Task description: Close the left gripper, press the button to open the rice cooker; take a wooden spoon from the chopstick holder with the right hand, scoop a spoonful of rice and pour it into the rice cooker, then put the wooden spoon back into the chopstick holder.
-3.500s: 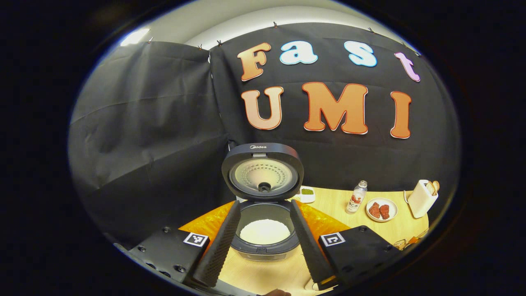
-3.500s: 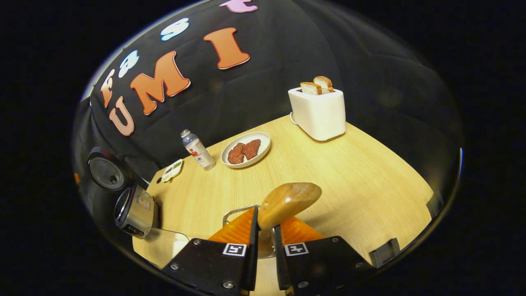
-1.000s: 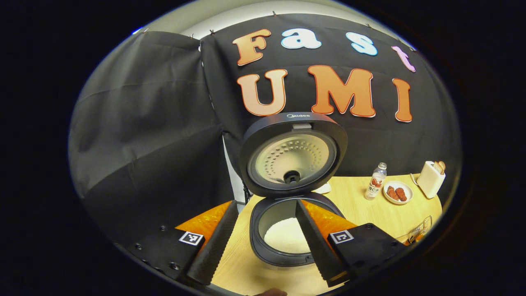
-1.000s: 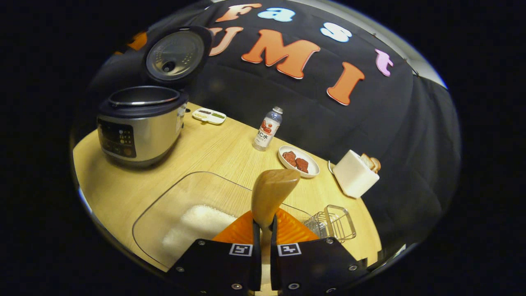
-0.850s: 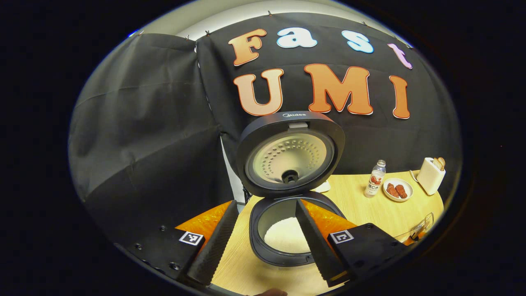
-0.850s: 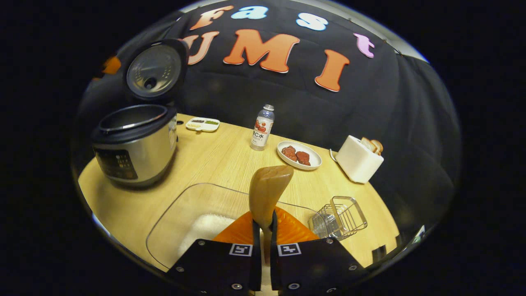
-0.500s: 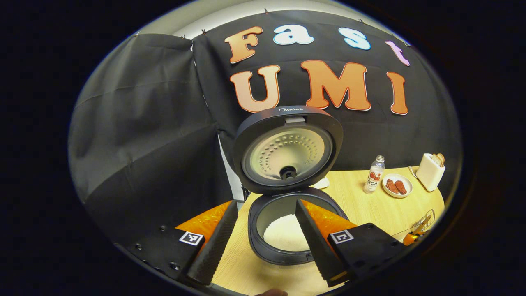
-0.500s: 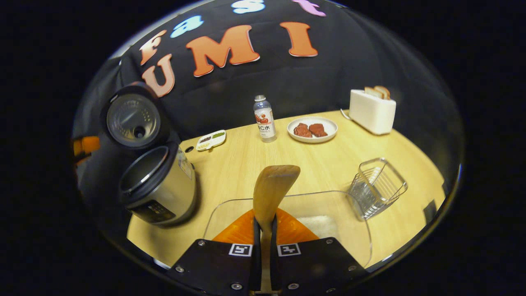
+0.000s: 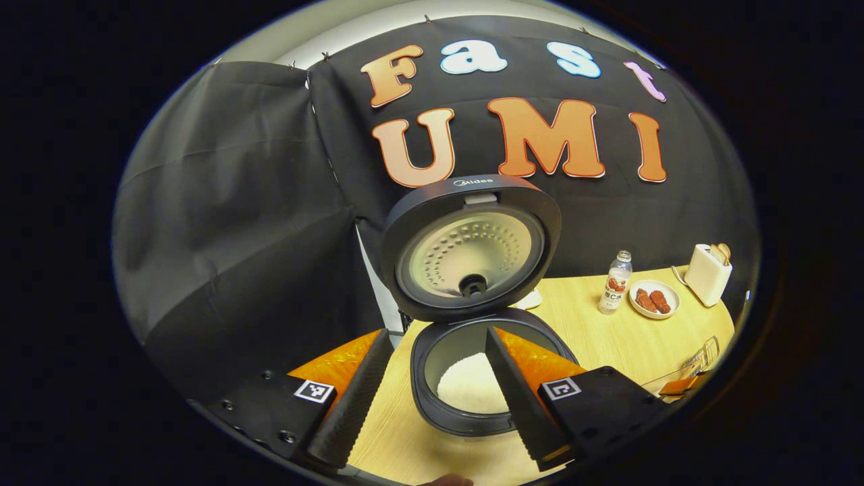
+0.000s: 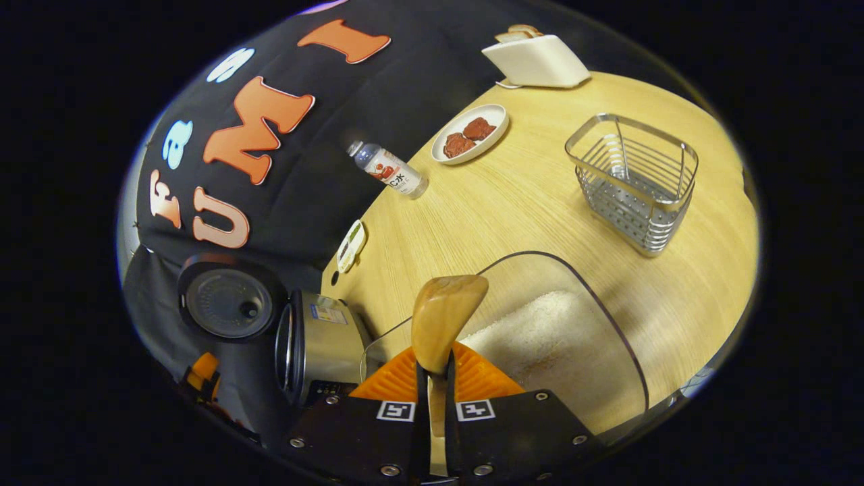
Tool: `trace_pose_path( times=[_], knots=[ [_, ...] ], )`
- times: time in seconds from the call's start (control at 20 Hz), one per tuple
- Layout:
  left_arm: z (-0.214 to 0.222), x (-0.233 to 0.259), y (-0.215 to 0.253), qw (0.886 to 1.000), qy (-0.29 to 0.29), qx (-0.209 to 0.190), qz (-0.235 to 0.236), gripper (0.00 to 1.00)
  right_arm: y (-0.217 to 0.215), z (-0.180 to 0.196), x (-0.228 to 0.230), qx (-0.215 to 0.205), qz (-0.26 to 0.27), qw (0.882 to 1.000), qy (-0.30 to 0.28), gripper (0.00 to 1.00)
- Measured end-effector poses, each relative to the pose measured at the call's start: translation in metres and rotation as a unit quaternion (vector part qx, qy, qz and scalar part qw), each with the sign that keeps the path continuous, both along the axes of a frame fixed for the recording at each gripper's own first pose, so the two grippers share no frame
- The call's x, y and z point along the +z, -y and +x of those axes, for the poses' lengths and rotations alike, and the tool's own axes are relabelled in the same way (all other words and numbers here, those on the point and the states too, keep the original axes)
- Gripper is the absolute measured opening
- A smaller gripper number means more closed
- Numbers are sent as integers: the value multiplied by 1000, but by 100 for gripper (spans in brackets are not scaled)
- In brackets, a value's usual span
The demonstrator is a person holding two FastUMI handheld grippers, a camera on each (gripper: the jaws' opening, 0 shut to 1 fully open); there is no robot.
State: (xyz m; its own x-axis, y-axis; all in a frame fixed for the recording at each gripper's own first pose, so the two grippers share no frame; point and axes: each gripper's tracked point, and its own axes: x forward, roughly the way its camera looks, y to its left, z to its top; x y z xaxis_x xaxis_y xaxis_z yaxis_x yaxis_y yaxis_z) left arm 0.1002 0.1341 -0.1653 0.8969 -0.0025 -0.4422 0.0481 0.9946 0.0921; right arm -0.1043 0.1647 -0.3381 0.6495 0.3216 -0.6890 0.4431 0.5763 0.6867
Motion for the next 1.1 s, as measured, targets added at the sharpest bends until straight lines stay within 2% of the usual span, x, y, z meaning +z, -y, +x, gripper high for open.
trace_pose_path(
  times=[0.05,0.1,0.2,0.25,0.6,0.8,0.95,1.0,1.05,1.1],
  knots=[
    [1,0,1,1000,-1,0,-1,91,2,0,2,4,4,1000,3,8],
    [0,1,3,1000,-1,-1,-2,100,4,2,3,7,13,1000,10,8],
    [2,2,4,1000,2,-2,0,100,11,4,5,8,29,999,15,8],
    [2,6,5,1000,5,-2,2,90,17,4,7,4,36,999,20,8],
    [8,22,32,1000,18,-16,4,90,68,10,35,-27,96,992,74,8],
    [9,38,49,999,36,-19,2,90,93,12,59,-55,152,981,105,8],
    [3,46,56,999,45,-16,-2,90,98,18,81,-59,185,973,123,8],
    [1,48,57,999,48,-12,-6,96,98,22,89,-59,202,969,128,8],
    [-1,48,57,999,50,-7,-12,90,98,25,102,-60,220,964,134,8],
    [-4,50,56,999,52,-2,-17,90,98,31,114,-61,241,958,142,8]
  ],
)
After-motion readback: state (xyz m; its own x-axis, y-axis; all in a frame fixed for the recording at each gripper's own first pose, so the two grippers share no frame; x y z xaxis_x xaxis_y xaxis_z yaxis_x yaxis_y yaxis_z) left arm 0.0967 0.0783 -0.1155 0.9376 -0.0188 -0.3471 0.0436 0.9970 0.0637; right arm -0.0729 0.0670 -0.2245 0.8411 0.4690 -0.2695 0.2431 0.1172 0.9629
